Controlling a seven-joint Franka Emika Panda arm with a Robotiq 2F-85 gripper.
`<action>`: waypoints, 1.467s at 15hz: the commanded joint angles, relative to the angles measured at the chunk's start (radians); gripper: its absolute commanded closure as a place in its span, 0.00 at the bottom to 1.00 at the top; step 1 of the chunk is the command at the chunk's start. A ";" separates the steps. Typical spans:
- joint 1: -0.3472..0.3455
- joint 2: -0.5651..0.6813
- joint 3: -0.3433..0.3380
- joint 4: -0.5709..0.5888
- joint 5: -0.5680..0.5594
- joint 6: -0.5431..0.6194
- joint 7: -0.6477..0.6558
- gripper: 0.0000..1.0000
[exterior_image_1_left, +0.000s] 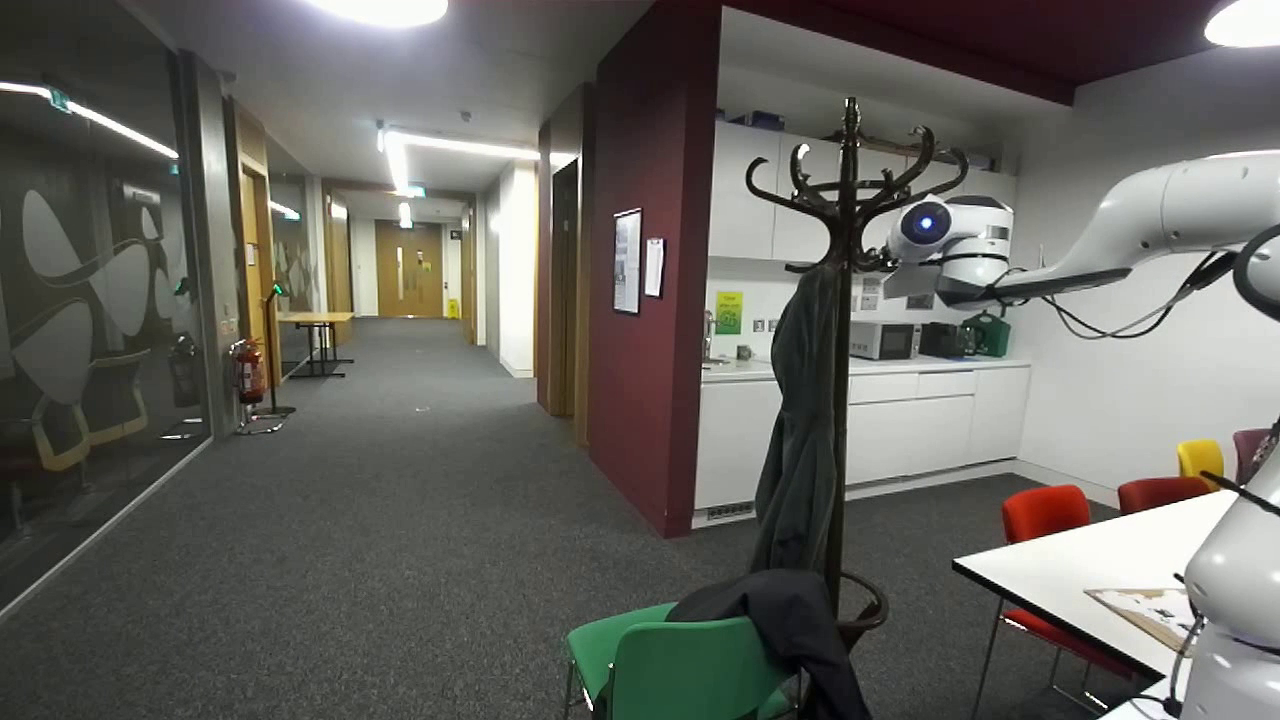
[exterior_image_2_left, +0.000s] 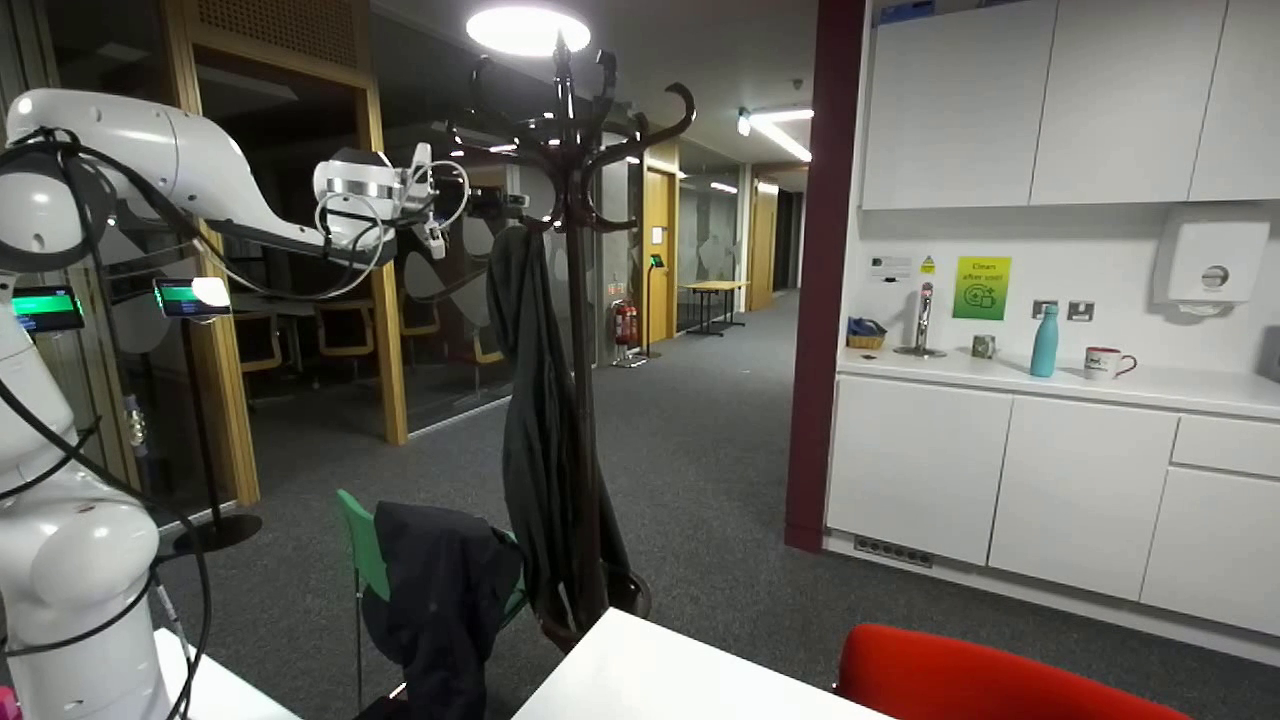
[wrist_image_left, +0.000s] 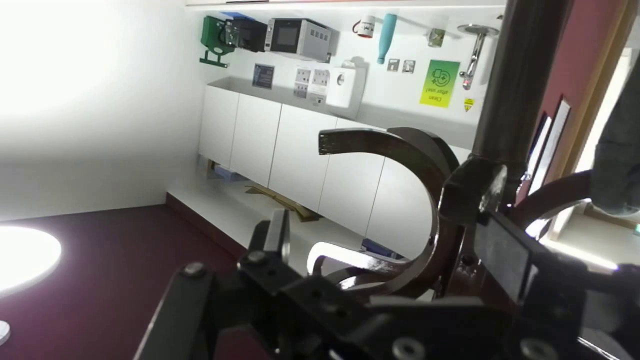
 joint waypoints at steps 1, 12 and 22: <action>-0.018 -0.069 -0.013 -0.067 0.016 -0.031 0.007 0.00; -0.031 -0.130 -0.027 -0.109 0.021 -0.069 0.015 0.00; 0.024 -0.048 0.048 -0.028 0.004 -0.044 -0.003 0.00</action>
